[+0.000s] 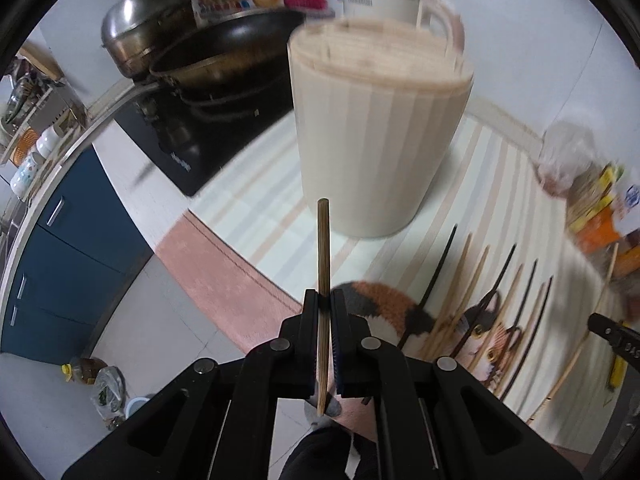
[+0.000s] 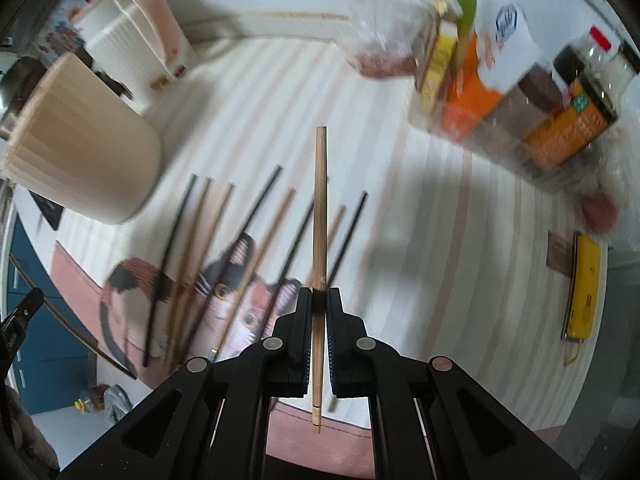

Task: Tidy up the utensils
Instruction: 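Lift both wooden chopsticks upright off the placemat with both tools, then carry both chopsticks over the beige holder and lower them into its slots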

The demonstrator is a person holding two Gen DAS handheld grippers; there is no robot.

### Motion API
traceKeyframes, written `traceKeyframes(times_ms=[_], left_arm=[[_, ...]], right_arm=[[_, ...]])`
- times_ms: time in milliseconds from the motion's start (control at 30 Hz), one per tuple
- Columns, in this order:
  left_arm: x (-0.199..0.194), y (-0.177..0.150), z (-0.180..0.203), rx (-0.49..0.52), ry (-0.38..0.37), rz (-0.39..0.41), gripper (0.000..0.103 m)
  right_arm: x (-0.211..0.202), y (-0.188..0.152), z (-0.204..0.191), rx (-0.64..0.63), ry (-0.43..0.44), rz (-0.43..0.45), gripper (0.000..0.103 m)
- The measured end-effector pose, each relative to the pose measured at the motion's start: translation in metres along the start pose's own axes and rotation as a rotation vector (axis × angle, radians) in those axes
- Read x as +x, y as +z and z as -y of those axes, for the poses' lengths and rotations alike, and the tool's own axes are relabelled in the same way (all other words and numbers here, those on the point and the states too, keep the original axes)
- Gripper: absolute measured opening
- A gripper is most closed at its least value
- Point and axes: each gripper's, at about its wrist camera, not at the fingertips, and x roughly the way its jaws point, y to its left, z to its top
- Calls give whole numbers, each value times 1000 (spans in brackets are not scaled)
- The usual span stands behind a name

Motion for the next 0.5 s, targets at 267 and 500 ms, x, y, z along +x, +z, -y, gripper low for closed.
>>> traceKeyframes(times_ms=[267,500], left_arm=[[-49,19,1,-40,-25,125,3],[-98,42,2,-91,-79,232,3]], right_arm=[[-27,17,-12,-27,58,88,7],[-53,39,-28,-60,130,160,7]])
